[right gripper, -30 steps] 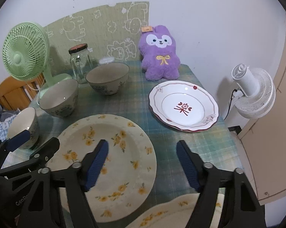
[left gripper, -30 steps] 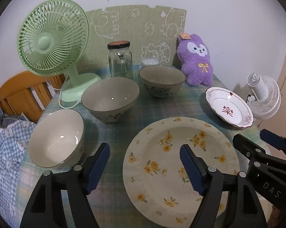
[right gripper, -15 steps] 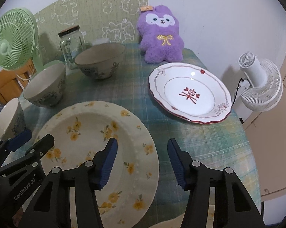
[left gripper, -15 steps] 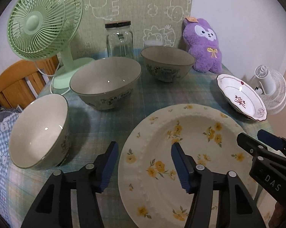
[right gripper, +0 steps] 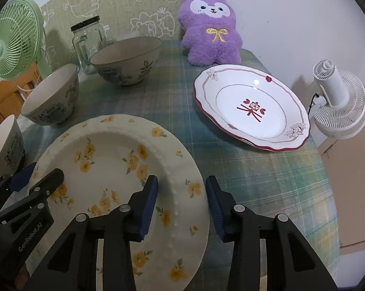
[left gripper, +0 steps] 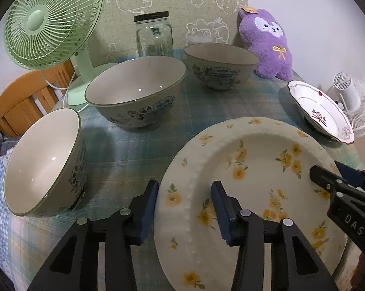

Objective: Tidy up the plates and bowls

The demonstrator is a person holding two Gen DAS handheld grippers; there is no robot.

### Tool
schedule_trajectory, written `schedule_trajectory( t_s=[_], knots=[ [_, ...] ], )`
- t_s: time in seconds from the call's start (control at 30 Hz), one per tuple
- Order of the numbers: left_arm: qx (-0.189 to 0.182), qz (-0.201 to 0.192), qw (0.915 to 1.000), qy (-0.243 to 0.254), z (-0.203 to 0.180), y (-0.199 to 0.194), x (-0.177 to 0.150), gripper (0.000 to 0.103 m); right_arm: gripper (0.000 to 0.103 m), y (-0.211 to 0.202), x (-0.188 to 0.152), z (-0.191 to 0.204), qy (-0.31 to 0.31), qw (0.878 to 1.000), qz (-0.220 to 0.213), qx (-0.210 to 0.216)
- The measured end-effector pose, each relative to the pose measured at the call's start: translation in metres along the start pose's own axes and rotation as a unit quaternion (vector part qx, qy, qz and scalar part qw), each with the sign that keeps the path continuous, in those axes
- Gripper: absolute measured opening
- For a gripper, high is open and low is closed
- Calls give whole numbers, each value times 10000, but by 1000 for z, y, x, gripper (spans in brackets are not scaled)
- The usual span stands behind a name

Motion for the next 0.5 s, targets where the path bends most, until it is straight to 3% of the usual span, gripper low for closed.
schedule_trajectory(
  t_s=[0.5],
  knots=[
    [72,75,9999,-118,1,1,2,45,44,0,0,2,-95,9998,9,-161]
  ],
)
Point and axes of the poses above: each gripper's, at about its wrist camera, not at the fingertips, and y roughly the way its jaws point, z to its left, x to its top, the point moved 6 cm from there along y, roughly the way its jaws point, and after that the axes turned 5 degrees about z, right-handed, at the moved point
